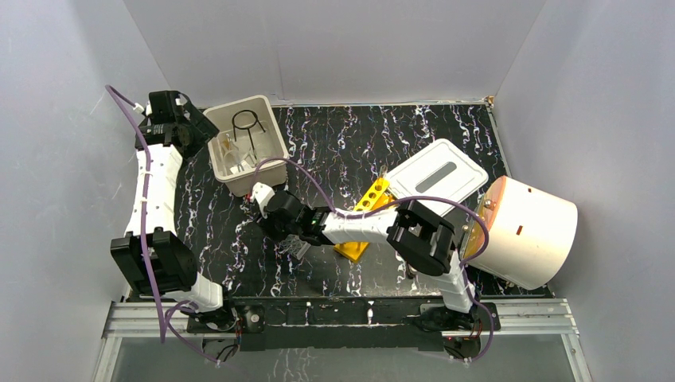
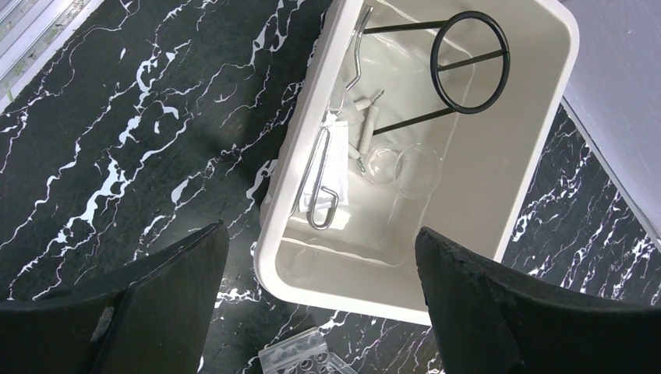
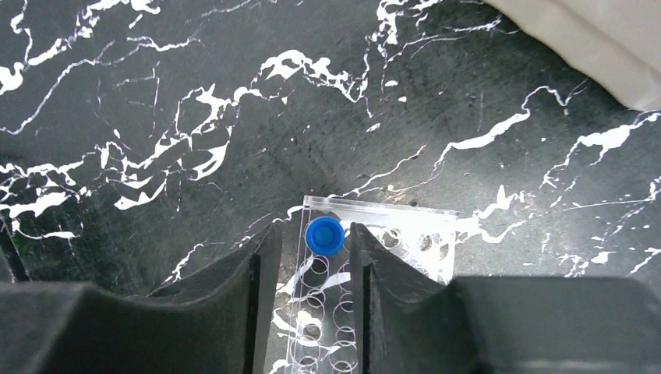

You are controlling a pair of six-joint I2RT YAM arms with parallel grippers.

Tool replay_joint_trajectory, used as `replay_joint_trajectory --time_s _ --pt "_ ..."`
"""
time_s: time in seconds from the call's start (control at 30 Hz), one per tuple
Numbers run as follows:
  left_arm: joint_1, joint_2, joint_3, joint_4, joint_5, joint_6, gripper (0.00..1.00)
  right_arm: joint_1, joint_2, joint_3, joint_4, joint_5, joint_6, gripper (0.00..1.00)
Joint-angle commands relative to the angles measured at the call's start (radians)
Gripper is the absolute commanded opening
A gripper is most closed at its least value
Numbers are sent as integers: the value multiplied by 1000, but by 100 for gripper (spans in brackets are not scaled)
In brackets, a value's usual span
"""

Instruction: Organize the chemistry lab equipment

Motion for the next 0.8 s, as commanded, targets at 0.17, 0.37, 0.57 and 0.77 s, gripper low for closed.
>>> replay_joint_trajectory --time_s 0.17,0.37,0.57,0.77 --pt "3 -29 57 -18 12 37 89 -5 -62 136 -109 -25 -19 73" --pt "1 -49 93 -5 70 57 89 -45 -351 29 -96 -4 -117 85" --pt "-16 -32 128 -3 92 68 89 -208 -402 15 -296 -41 -105 72" --pt "-26 -33 122 -5 78 80 89 -255 -300 92 -452 -103 -141 41"
